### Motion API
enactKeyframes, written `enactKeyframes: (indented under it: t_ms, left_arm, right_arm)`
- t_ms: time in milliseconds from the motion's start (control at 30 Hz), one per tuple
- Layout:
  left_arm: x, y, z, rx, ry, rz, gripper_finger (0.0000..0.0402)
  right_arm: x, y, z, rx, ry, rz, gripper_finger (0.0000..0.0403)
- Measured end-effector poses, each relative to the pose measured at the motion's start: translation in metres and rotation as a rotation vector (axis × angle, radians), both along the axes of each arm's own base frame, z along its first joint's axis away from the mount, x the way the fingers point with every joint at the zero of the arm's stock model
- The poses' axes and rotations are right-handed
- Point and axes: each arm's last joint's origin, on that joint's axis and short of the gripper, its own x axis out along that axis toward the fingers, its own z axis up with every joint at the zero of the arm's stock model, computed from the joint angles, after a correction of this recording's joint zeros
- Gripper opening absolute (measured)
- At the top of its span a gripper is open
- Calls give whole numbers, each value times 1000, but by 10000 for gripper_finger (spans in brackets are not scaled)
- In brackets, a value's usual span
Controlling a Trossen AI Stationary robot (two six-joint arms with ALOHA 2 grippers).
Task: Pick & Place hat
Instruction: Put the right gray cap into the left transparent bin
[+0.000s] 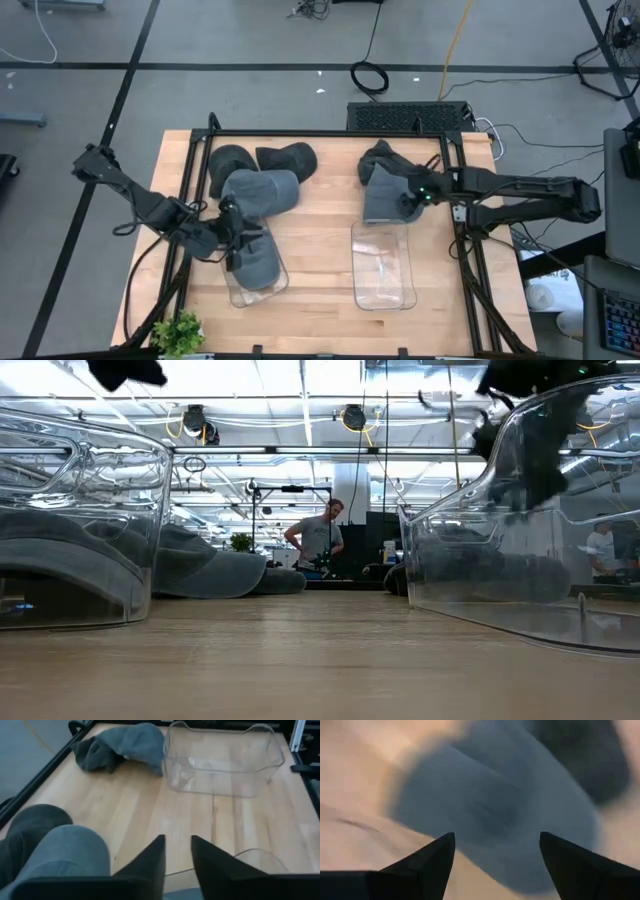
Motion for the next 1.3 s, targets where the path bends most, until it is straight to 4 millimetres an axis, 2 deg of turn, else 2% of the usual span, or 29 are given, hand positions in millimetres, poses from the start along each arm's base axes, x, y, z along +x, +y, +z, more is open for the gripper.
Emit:
enactKeyframes:
  t_ms: [100, 233, 333, 433, 667, 833, 1033, 1133, 1300]
  left_arm:
    - [1, 2, -9, 21, 14, -4, 160]
    - [2, 4, -18, 34, 18, -4, 221]
    - [2, 4, -19, 31, 18, -2, 252]
    - [2, 4, -19, 27, 15, 1, 271]
    - [4, 3, -17, 30, -7, -8, 274]
    - [5, 3, -16, 33, -22, -16, 259]
    - [5, 3, -16, 37, -22, -19, 251]
    - [5, 3, -16, 33, -23, -17, 255]
    - [5, 3, -16, 30, -23, -15, 261]
  right_arm:
    - [-18, 1, 0, 43, 82, -115, 279]
    - [-32, 4, -1, 86, 57, -232, 279]
    - [-42, 6, -11, 123, 41, -310, 279]
    - [-48, 9, -31, 165, 10, -349, 279]
    - [-49, 11, -95, 255, -179, -373, 279]
    - [-49, 10, -119, 255, -336, -385, 279]
    - [-52, 9, -123, 169, -405, -414, 279]
    - [-51, 6, -120, 97, -451, -449, 279]
    - [-42, 3, -111, 49, -576, -409, 279]
